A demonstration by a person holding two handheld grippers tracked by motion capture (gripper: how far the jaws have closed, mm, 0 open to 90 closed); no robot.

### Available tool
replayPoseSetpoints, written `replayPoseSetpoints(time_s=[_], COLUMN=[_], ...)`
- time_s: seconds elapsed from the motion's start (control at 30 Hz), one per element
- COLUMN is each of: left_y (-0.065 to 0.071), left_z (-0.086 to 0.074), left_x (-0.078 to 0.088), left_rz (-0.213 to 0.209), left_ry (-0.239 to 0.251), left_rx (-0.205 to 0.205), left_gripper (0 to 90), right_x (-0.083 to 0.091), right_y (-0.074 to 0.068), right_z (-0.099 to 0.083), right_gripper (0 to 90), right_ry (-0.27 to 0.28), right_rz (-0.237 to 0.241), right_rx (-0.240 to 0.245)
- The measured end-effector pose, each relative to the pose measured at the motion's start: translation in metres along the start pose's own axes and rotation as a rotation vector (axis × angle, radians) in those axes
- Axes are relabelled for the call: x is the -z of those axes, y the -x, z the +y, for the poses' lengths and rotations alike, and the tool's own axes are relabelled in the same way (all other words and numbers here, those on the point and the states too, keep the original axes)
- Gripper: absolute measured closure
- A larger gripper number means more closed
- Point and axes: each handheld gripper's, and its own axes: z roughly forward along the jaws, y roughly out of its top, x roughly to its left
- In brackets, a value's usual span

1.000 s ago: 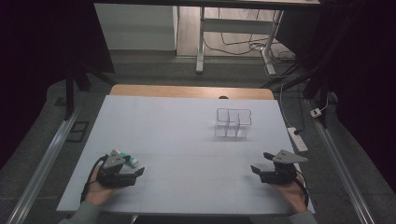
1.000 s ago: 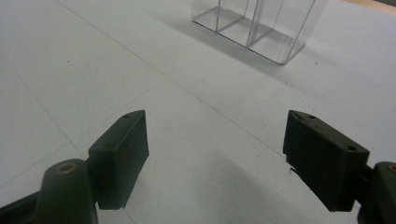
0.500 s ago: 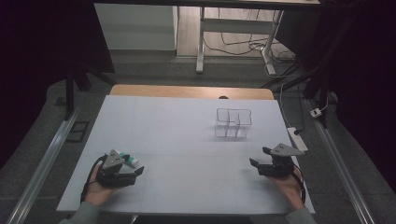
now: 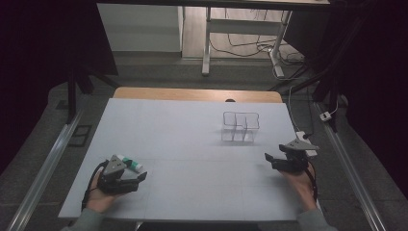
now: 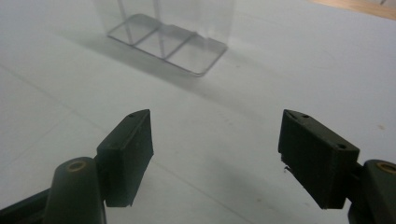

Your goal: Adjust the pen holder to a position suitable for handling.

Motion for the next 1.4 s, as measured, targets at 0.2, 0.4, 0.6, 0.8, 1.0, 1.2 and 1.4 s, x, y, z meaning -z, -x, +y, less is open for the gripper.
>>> replayPoseSetpoints(time_s=[0.2,0.4,0.6,0.8,1.0,1.2,1.4], left_y=[0.001,0.002,0.003,0.002,0.002,0.002,0.001], left_z=[0.0,0.0,0.001,0.001,0.001,0.001,0.001], left_x=[0.0,-0.002,-0.003,-0.005,-0.006,-0.005,-0.006], left_rz=[0.001,-0.001,0.004,-0.003,-0.008,-0.011,-0.008], left_ry=[0.005,0.001,-0.005,-0.009,-0.01,-0.009,-0.012], left_rx=[-0.006,-0.014,-0.015,-0.023,-0.022,-0.022,-0.018], left_gripper=[25.2,25.2,25.2,25.2,25.2,25.2,25.2], right_x=[-0.006,-0.014,-0.022,-0.035,-0.047,-0.055,-0.065], right_y=[0.013,0.022,0.028,0.031,0.031,0.028,0.027], right_z=[0.007,0.011,0.021,0.028,0.031,0.037,0.042], right_gripper=[27.2,31.5,39.2,50.7,72.2,89.4,89.5], right_ry=[-0.011,-0.023,-0.019,-0.06,-0.085,-0.075,-0.086], right_rz=[-0.041,-0.068,-0.087,-0.1,-0.07,-0.023,-0.015], right_rx=[-0.021,-0.028,-0.047,-0.032,-0.017,-0.003,-0.001])
